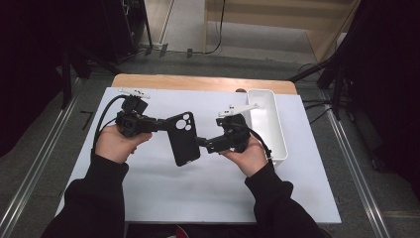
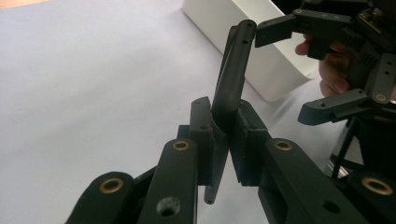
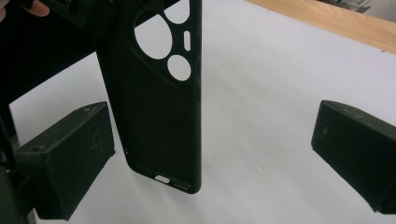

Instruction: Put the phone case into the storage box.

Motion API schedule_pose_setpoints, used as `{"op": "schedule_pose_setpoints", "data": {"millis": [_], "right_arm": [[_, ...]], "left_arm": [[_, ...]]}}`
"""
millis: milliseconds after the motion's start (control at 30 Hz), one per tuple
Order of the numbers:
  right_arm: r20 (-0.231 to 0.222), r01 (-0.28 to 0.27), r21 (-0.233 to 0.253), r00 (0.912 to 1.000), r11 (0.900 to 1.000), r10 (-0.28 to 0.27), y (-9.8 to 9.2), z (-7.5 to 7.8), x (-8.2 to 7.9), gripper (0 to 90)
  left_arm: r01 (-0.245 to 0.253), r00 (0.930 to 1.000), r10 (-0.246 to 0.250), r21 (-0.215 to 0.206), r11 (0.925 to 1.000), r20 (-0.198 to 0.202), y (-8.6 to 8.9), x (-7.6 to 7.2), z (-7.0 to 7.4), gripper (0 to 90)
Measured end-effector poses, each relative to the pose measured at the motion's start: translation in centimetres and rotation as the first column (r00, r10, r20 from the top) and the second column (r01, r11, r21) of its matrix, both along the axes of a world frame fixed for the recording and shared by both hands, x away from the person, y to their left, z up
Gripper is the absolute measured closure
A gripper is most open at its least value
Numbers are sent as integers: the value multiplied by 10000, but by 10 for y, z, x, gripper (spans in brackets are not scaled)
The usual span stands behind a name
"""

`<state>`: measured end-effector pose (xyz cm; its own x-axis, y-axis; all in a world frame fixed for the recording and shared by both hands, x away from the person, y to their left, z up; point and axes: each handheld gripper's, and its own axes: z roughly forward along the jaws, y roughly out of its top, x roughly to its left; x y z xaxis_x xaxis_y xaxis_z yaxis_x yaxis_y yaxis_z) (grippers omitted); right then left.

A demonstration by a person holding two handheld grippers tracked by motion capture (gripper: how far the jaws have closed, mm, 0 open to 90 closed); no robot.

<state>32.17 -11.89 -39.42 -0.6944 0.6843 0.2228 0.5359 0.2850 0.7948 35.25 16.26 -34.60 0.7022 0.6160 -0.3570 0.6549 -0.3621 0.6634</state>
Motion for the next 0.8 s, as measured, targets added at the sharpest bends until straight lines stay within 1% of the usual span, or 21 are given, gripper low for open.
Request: {"op": "schedule_pose_setpoints", "data": {"millis": [33, 133, 233, 300, 400, 433, 633, 733, 800], "right_arm": [[100, 202, -54, 9997, 9998, -201, 2, -2, 0, 0], [153, 300, -32, 9994, 9995, -299, 3, -4, 0, 0], [199, 493, -25, 9986, 9988, -492, 5, -6, -1, 0], [310, 693, 30, 9971, 9976, -694, 7, -8, -2, 0], [402, 826, 98, 9957, 9965, -829, 9, -10, -3, 0], [492, 914, 67, 9946, 9958, -916, 12, -11, -4, 0], [538, 1109, 96, 9923, 9938, -1112, 17, -11, -6, 0], [566, 1209, 113, 9910, 9926, -1213, 18, -12, -7, 0], [561, 1294, 138, 9899, 9915, -1300, 20, -12, -7, 0]], "left_arm": [[-97, 10000, 97, 18, 10000, 7, 0, 0, 0, 794], [-175, 9997, 175, 16, 9998, 166, -1, -1, 0, 794], [-281, 9994, 282, -53, 9996, 213, -1, -1, -1, 794], [-447, 9989, 448, -64, 9990, 158, -3, -1, -1, 795], [-478, 9988, 479, -110, 9988, 106, -3, -1, -2, 794], [-519, 9986, 520, -91, 9986, 18, -4, 0, -3, 795], [-658, 9978, 657, -178, 9977, -65, -7, 0, -6, 794], [-596, 9979, 587, -362, 9976, -271, -8, 0, -7, 794], [-628, 9976, 616, -392, 9973, -305, -9, 0, -8, 795]]}}
